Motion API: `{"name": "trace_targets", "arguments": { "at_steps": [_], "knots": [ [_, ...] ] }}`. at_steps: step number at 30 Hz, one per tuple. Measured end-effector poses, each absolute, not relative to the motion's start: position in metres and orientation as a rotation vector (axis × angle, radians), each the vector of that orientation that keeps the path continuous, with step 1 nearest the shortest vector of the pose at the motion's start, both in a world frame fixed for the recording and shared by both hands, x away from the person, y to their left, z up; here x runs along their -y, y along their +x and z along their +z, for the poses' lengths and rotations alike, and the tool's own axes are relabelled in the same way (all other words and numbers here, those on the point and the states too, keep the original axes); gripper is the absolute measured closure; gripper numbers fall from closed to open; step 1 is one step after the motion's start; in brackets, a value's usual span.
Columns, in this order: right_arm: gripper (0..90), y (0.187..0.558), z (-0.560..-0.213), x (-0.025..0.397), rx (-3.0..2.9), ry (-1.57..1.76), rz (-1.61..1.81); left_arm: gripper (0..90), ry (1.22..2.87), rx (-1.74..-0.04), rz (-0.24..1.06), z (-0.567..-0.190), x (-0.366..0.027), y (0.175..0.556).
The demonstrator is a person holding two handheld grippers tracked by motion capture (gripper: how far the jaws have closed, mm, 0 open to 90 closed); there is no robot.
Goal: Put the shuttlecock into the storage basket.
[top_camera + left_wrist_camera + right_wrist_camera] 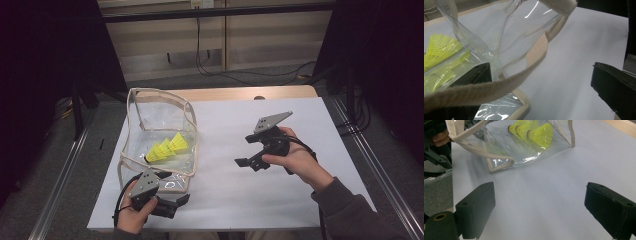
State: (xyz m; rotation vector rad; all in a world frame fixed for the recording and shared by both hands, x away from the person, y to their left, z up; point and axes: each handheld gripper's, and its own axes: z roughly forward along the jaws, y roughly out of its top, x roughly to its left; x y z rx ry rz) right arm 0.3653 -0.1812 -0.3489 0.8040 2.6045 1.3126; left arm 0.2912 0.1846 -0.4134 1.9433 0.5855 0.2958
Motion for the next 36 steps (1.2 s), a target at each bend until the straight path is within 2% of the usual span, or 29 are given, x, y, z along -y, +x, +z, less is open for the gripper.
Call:
{"name": "trace_targets", "arguments": {
  "at_steps": [36],
  "knots": [
    [9.4,0.351,-0.383,0.226,-2.565,0.897,1.317,3.2,1.944,-0.589,0.299,-0.414,-0.184,0.291]
  ]
}}
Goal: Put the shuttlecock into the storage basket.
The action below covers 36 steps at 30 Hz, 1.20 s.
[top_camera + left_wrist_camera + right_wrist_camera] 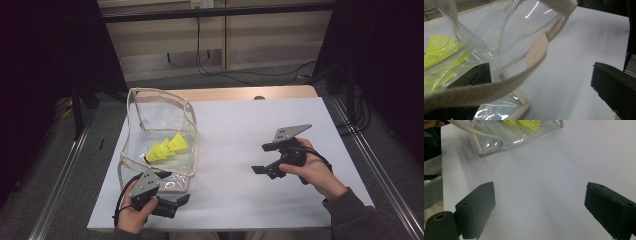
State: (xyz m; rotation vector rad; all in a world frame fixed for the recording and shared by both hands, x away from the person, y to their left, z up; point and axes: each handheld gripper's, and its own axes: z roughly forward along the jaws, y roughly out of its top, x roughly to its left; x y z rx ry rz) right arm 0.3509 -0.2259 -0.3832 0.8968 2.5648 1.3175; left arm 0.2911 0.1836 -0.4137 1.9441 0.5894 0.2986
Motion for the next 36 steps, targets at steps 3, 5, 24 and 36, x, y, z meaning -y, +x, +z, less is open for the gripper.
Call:
{"name": "trace_targets", "arguments": {
  "at_steps": [3,5,24,36],
  "knots": [
    [9.4,0.35,-0.385,0.229,-2.558,0.904,1.316,3.2,1.945,-0.589,0.3,-0.414,-0.184,0.291],
    [9.4,0.349,-0.386,0.231,-2.558,0.903,1.31,3.2,1.946,-0.589,0.302,-0.414,-0.184,0.291],
    [9.4,0.34,-0.398,0.25,-2.538,0.941,1.303,3.2,1.947,-0.586,0.304,-0.414,-0.183,0.291],
    [9.4,0.334,-0.405,0.258,-2.526,0.944,1.294,3.1,1.946,-0.587,0.3,-0.414,-0.183,0.292]
  ]
}}
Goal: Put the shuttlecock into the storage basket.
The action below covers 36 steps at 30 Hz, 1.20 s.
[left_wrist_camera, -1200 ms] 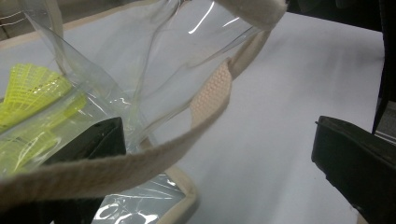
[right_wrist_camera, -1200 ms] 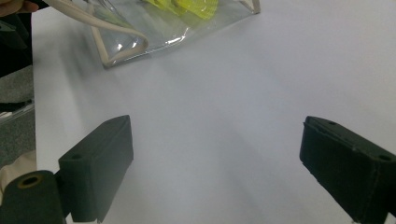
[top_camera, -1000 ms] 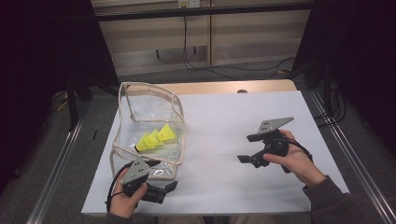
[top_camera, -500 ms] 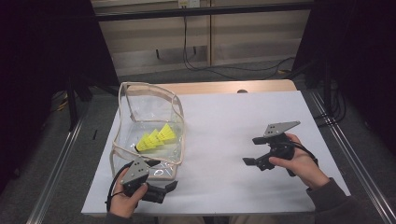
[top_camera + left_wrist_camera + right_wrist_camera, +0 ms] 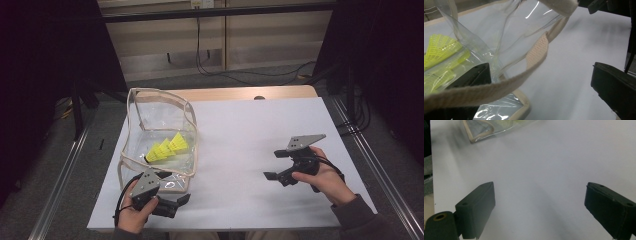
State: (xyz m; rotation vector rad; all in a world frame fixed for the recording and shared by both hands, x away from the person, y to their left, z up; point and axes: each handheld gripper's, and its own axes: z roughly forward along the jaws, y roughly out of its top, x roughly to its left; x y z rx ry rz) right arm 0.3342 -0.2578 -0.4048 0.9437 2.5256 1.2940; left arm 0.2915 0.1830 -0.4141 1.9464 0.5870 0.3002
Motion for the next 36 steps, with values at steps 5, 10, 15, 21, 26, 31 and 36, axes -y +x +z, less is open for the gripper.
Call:
{"name": "trace_targets", "arguments": {
  "at_steps": [5,10,15,21,26,31,36],
  "knots": [
    [9.3,0.332,-0.407,0.261,-2.523,0.952,1.297,3.2,1.944,-0.585,0.298,-0.414,-0.183,0.292],
    [9.1,0.331,-0.41,0.264,-2.522,0.953,1.294,3.0,1.947,-0.583,0.299,-0.414,-0.183,0.292],
    [9.0,0.33,-0.414,0.265,-2.522,0.961,1.297,3.0,1.947,-0.584,0.298,-0.414,-0.183,0.292],
    [8.9,0.329,-0.415,0.266,-2.521,0.964,1.297,3.1,1.946,-0.585,0.299,-0.414,-0.183,0.292],
    [8.6,0.327,-0.418,0.267,-2.524,0.968,1.305,3.0,1.948,-0.585,0.299,-0.414,-0.183,0.292],
    [8.6,0.326,-0.421,0.268,-2.522,0.968,1.298,3.1,1.948,-0.584,0.3,-0.414,-0.183,0.292],
    [8.6,0.324,-0.42,0.271,-2.513,0.973,1.303,3.1,1.95,-0.583,0.302,-0.414,-0.183,0.292]
  ]
}}
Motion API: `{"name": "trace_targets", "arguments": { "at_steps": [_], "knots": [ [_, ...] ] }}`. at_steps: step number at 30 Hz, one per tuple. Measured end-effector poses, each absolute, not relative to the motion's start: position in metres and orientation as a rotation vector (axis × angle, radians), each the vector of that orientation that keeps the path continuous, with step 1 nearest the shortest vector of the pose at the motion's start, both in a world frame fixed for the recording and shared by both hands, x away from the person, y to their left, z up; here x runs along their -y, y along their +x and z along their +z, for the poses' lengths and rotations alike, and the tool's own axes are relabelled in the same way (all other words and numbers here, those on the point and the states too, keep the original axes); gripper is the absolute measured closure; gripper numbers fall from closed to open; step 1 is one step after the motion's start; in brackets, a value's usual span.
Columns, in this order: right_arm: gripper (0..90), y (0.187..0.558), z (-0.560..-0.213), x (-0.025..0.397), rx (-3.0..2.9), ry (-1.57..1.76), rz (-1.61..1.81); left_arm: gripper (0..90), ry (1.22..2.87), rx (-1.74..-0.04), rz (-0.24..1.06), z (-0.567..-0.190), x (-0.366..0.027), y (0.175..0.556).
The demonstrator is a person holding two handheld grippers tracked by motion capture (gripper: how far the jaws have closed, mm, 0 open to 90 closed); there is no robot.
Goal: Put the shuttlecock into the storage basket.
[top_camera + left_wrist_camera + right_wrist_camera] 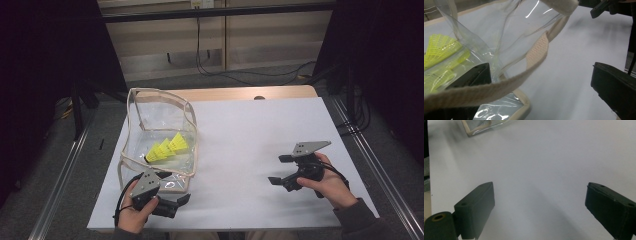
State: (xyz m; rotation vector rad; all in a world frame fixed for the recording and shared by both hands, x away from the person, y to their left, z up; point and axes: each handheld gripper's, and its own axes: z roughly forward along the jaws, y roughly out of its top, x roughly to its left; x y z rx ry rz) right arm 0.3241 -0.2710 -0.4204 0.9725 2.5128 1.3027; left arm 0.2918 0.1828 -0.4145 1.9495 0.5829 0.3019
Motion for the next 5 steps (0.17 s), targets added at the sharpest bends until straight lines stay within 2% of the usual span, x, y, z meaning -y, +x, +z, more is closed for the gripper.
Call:
{"name": "trace_targets", "arguments": {
  "at_steps": [5],
  "knots": [
    [8.6,0.323,-0.4206,0.2725,-2.507,0.981,1.304,3.1,1.95,-0.582,0.302,-0.4145,-0.1829,0.2918]
  ]
}}
